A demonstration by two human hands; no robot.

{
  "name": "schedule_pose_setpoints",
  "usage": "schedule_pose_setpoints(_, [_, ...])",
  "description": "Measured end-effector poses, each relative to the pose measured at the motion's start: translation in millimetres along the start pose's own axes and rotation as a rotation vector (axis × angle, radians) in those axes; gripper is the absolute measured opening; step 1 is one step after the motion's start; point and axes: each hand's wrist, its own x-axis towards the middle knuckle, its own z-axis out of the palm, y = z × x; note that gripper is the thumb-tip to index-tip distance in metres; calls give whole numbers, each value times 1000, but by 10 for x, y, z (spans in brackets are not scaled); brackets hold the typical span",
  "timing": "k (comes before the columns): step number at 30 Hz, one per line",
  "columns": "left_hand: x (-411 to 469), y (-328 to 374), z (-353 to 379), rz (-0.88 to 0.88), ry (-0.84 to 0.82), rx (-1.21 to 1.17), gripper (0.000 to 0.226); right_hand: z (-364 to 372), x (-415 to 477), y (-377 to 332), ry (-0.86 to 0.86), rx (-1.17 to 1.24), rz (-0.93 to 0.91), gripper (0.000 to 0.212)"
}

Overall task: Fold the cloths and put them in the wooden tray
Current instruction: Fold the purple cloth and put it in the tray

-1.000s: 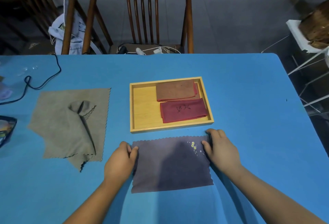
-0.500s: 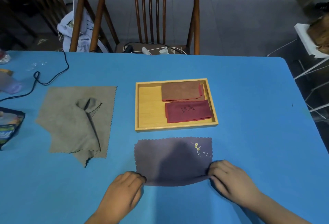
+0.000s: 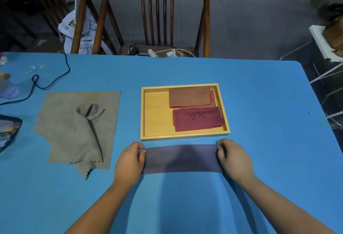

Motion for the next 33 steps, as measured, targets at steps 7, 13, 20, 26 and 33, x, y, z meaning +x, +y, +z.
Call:
schedule_pose_setpoints(7, [-316, 185, 31, -377, 17, -105, 48, 54, -261, -9, 8, 55, 225, 45])
schedule_pose_setpoints(13, [-287, 348, 147, -525, -15, -180, 46, 78, -254, -188, -55, 66, 306, 54])
schedule_pose_setpoints(20, [-420, 388, 111, -623, -26, -518, 17, 175, -312, -223, -29, 327, 372, 58])
schedule_pose_setpoints(26, [-600, 889, -110, -304, -6, -429, 25, 183, -333, -190, -7, 416, 298, 60])
schedule_pose_setpoints(33, [-765, 2012, 669, 54, -189, -150, 11, 146, -421, -27, -11, 559, 113, 22])
